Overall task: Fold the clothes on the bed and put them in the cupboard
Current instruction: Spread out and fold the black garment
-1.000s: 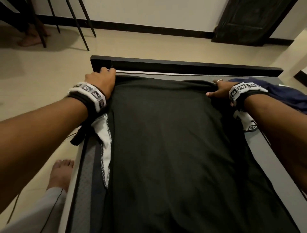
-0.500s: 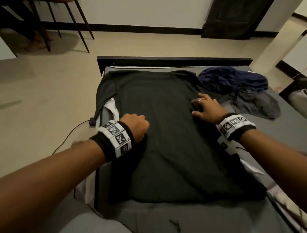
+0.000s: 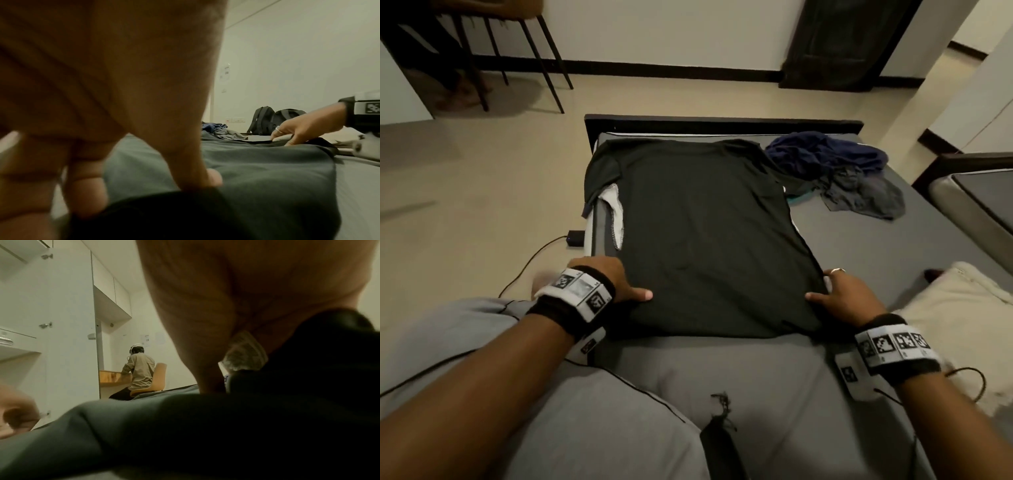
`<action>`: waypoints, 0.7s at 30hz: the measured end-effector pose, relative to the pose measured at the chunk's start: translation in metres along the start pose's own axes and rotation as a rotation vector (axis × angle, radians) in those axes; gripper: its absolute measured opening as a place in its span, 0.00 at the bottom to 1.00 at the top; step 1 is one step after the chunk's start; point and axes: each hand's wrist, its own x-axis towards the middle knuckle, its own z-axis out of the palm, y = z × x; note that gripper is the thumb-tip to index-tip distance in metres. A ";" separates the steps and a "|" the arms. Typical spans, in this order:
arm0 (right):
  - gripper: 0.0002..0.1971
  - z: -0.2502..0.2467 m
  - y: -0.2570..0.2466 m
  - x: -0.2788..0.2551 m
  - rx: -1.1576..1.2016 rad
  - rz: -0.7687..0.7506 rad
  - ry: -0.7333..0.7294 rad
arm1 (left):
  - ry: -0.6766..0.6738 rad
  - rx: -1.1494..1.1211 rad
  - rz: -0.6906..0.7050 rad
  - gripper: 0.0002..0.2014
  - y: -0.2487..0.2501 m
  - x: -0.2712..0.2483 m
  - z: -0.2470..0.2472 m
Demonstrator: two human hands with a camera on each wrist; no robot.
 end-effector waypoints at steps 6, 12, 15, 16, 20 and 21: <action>0.12 0.003 -0.006 -0.018 0.438 -0.077 0.247 | 0.024 -0.206 0.216 0.44 -0.002 -0.010 0.008; 0.13 -0.012 -0.016 -0.026 1.222 0.101 0.277 | 0.267 -1.050 0.447 0.26 -0.007 -0.006 0.004; 0.17 -0.025 -0.017 -0.027 1.375 0.186 0.225 | 0.275 -1.401 0.449 0.27 -0.015 -0.002 -0.002; 0.19 -0.026 -0.016 -0.025 1.346 0.202 0.199 | 0.213 -1.457 0.418 0.29 -0.017 -0.003 -0.005; 0.17 -0.029 -0.011 -0.029 1.069 0.220 0.039 | -0.184 -1.284 0.222 0.16 -0.017 -0.016 0.003; 0.17 -0.029 -0.011 -0.034 0.963 0.187 -0.026 | -0.221 -1.180 0.162 0.10 -0.015 -0.020 0.005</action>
